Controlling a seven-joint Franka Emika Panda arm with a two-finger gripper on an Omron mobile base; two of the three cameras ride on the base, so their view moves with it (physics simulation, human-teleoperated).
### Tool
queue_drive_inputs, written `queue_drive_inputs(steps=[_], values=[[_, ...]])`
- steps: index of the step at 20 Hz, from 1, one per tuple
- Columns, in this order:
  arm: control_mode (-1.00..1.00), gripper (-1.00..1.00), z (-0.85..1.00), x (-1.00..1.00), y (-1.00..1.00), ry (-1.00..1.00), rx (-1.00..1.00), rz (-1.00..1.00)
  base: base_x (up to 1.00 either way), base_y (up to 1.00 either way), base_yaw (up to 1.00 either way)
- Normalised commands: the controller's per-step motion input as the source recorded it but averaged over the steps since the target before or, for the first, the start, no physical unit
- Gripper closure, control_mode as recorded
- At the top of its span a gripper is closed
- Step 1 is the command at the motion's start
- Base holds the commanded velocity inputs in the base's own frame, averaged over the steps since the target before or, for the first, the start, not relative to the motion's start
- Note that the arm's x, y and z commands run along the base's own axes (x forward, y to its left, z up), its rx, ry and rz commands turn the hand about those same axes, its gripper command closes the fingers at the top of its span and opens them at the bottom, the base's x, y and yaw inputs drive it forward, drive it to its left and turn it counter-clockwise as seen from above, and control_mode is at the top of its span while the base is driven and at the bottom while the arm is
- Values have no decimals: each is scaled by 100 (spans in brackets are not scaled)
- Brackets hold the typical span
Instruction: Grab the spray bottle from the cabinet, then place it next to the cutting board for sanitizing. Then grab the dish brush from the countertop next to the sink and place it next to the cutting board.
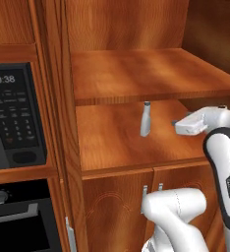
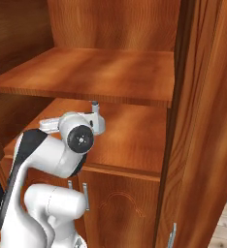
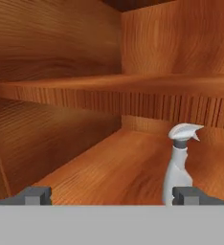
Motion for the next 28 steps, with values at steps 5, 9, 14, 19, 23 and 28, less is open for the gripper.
queue_drive_inputs(steps=[5,9,14,19,23,28], values=[[-100,-100,-35,54,0,-20,20,18,0,0,0],[-100,-100,-25,46,0,-6,10,7,0,0,0],[-100,-100,-2,38,0,-7,0,-1,0,0,0],[-100,-100,0,31,0,0,0,-2,0,0,0],[-100,-100,0,18,1,-1,0,-15,0,0,0],[-100,-100,-9,17,17,-7,0,-21,0,0,0]])
